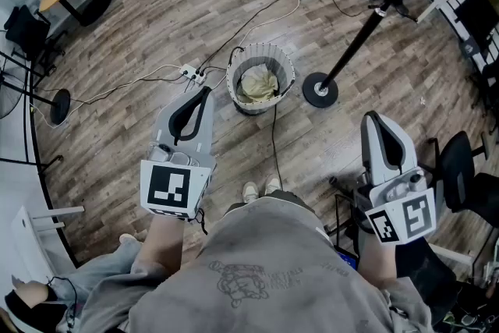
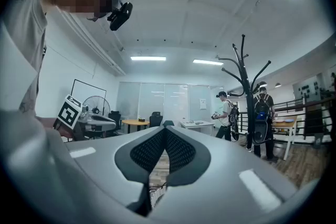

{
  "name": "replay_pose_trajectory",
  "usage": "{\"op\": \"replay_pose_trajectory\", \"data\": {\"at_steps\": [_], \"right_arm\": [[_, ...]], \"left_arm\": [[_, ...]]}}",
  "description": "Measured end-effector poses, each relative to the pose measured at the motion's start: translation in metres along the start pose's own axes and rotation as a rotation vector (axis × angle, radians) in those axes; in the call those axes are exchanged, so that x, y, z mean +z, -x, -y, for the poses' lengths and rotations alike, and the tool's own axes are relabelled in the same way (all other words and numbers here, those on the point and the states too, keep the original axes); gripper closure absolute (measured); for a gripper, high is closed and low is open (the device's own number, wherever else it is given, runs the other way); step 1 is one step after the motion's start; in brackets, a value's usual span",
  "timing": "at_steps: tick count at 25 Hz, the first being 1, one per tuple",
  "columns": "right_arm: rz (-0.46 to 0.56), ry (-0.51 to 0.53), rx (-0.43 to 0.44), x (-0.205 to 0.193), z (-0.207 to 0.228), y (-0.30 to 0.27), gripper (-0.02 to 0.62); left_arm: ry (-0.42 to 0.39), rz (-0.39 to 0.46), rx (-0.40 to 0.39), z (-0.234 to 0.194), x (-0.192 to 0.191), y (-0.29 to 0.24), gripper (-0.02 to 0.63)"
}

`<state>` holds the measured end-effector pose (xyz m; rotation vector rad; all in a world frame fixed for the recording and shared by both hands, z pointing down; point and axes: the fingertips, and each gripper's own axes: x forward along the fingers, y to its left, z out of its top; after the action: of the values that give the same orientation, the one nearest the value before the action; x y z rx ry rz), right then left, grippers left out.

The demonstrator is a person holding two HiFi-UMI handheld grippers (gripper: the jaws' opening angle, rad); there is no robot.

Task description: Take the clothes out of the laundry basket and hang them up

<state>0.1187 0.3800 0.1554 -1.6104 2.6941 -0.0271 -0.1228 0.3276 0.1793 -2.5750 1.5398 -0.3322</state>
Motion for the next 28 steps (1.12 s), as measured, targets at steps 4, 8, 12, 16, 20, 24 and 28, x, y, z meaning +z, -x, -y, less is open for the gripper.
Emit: {"op": "replay_pose_trajectory", "data": {"at_steps": [4,8,12,16,20,24,28], "right_arm": [[-0.007,0.009,0.006,-0.001,0.008,0.002,0.569],[0.0,0.003,0.007,-0.001,0.019,0.001,0.568],[0.003,-0.006,0.012,-0.004,0.032,-0.001,0.568],[0.007,-0.023,0.015,-0.007,0.047,-0.002,0.568],[0.007,-0.042,0.019,-0.014,0.062,-0.003,0.568],[0.007,-0.06,0.015,-0.021,0.077,-0.007,0.385],[-0.01,-0.064,-0.007,-0.031,0.09,-0.013,0.333]], "left_arm": [[0.024,-0.017,0.008,0.005,0.001,-0.008,0.604],[0.026,-0.031,0.009,0.01,-0.002,-0.016,0.604],[0.019,-0.04,0.009,0.019,-0.002,-0.025,0.604],[0.017,-0.063,0.005,0.026,-0.004,-0.035,0.604],[0.018,-0.07,0.017,0.032,-0.005,-0.042,0.604],[0.039,-0.056,0.103,0.025,-0.004,-0.047,0.453],[0.065,-0.074,0.106,0.026,-0.012,-0.056,0.416]]}}
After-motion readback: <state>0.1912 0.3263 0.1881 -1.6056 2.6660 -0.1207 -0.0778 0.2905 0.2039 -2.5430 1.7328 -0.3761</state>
